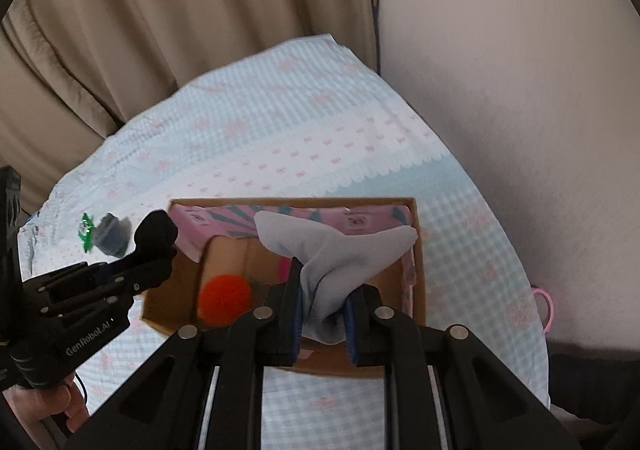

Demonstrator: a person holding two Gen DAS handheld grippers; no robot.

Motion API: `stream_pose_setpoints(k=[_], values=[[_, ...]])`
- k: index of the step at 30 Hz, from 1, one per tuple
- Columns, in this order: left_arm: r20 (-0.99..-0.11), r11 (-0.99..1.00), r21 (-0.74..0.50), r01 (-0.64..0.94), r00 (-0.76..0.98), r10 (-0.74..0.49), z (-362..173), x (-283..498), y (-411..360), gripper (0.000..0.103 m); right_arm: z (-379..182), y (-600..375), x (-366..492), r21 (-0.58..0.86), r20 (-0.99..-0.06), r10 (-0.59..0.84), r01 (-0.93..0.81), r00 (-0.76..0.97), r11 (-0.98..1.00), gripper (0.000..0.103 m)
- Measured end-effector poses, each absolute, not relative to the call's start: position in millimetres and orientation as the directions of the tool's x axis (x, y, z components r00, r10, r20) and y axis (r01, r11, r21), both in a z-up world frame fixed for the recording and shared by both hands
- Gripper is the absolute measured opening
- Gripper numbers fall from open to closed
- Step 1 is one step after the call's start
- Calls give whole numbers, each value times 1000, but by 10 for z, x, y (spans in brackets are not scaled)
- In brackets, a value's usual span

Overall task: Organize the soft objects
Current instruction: 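Carry the black plush and white cloth with both tools over the box, then open both tools to drop the plush and cloth into the box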

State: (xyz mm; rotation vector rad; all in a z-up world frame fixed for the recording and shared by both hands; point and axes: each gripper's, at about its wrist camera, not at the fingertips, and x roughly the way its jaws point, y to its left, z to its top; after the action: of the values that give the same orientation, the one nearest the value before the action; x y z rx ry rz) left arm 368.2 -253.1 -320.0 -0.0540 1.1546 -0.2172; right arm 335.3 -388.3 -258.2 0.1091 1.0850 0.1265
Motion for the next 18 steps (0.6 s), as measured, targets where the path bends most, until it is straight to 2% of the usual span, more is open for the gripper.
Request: stream_pose_setpoints(k=[8, 10, 11, 12, 14, 15, 16, 18], values=[[-939, 979, -110, 172, 305, -159, -3534, 3862, -2571, 19, -3035, -3994, 3624, 233, -914, 215, 11, 346, 972, 16], [-944, 979, -104, 174, 292, -152, -3551, 3895, -2577, 36, -3104, -3997, 3676, 249, -919, 229, 23, 320, 968, 16], [-945, 980, -102, 172, 291, -150, -3538, 3898, -2584, 64, -3129, -3990, 3712, 259, -922, 239, 27, 305, 965, 16], [-945, 980, -99, 171, 293, -146, -3526, 3902, -2585, 98, -3158, -3987, 3735, 269, -925, 248, 34, 289, 963, 16], [-946, 983, -75, 168, 299, -123, -3492, 3901, -2578, 103, -3185, -3999, 3757, 286, -923, 262, 47, 282, 957, 38], [-949, 984, -60, 169, 297, -109, -3487, 3898, -2581, 103, -3193, -4007, 3765, 307, -918, 283, 46, 278, 951, 76], [-951, 984, -43, 172, 295, -93, -3485, 3884, -2576, 103, -3198, -4014, 3766, 324, -913, 300, 45, 277, 945, 103], [-953, 984, -38, 176, 291, -88, -3480, 3850, -2565, 103, -3175, -4022, 3734, 353, -901, 326, 47, 287, 934, 103]])
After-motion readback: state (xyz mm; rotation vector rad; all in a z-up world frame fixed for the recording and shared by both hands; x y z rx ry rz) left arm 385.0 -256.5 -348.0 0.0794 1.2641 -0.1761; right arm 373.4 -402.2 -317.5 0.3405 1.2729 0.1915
